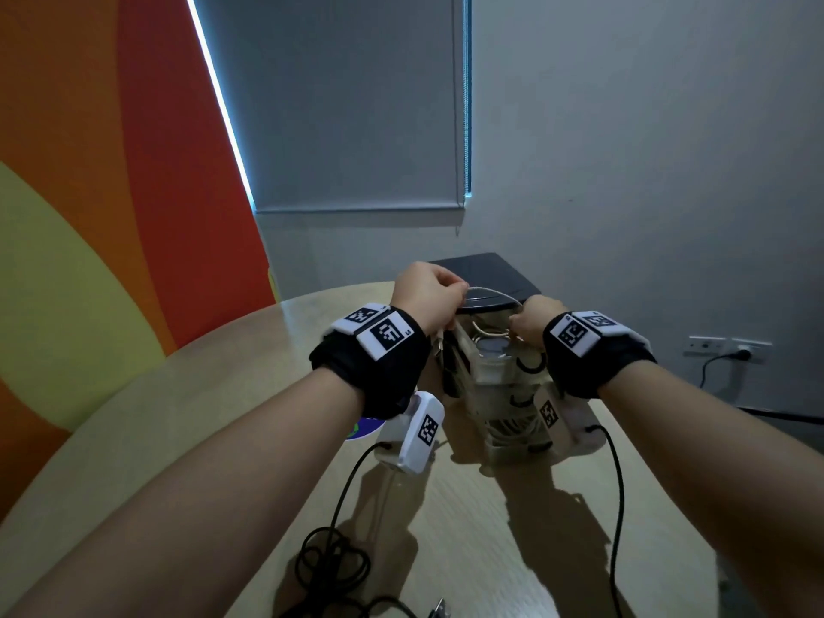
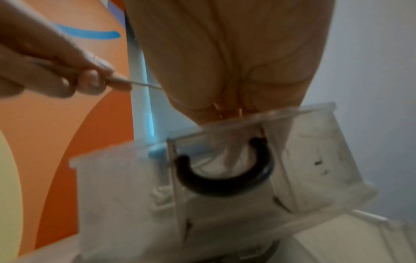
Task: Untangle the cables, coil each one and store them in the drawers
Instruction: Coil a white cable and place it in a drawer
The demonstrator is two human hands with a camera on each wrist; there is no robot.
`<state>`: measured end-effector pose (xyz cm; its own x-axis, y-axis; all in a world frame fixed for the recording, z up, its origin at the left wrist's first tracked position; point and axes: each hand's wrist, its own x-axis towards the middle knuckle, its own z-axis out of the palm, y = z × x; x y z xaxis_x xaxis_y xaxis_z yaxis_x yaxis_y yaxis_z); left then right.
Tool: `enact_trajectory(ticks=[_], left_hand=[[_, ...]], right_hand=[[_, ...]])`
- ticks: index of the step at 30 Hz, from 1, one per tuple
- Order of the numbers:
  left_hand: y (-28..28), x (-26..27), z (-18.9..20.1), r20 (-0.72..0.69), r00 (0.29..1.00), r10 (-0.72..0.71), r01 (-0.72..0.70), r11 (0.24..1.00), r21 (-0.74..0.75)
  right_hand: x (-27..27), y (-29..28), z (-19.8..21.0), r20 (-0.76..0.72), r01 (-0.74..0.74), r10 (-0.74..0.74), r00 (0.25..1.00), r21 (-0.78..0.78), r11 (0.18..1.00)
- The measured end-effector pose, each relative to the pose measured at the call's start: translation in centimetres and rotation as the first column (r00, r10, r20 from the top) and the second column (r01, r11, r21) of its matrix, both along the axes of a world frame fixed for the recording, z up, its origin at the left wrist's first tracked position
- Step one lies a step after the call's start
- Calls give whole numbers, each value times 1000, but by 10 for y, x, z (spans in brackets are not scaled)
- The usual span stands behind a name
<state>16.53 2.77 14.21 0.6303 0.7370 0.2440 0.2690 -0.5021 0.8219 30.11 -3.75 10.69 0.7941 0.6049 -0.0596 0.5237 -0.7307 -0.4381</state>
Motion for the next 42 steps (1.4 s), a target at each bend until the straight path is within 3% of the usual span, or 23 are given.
enact_trajectory(ticks=[7, 10, 14, 17, 21, 24, 28, 32, 34, 38, 42], left_hand=[[3, 5, -5, -34, 999, -4, 5, 1000, 29], [5, 6, -11, -35, 999, 1, 0, 1000, 27], [7, 6, -18, -50, 999, 14, -11, 998, 57], [8, 5, -22, -56, 998, 11, -8, 998, 63], [9, 5, -23, -18, 1000, 20, -20, 1000, 25], [8, 4, -22, 47, 998, 33, -33, 999, -10], [2, 1, -20, 80, 996, 36, -36, 999, 6], [-6, -3, -20, 57, 997, 49, -51, 998, 42], [-8, -6, -22, 49, 997, 54, -56, 997, 43], [-17, -13, -23, 56, 998, 10, -13, 999, 44], [-25, -27, -22, 91, 995, 39, -49, 994, 102]], right_hand=[[35, 37, -32, 88, -92, 125, 988, -309, 947], [84, 75, -72, 34, -67, 84, 996, -336, 940], [60, 56, -53, 30, -53, 67, 997, -345, 937], [10, 18, -14, -16, -89, 88, 996, -254, 963], [-10, -2, 11, -157, -84, 75, 985, -52, 995], [-4, -2, 17, -417, -8, 91, 905, 196, 981], [-7, -11, 17, -526, 78, 127, 841, 349, 934], [-15, -18, 13, -510, 156, 123, 851, 470, 869], [-23, -24, 11, -523, 226, 130, 843, 562, 796], [-50, -38, 16, -497, 240, 264, 827, 736, 632], [-71, -53, 15, -478, 212, 383, 791, 800, 561]])
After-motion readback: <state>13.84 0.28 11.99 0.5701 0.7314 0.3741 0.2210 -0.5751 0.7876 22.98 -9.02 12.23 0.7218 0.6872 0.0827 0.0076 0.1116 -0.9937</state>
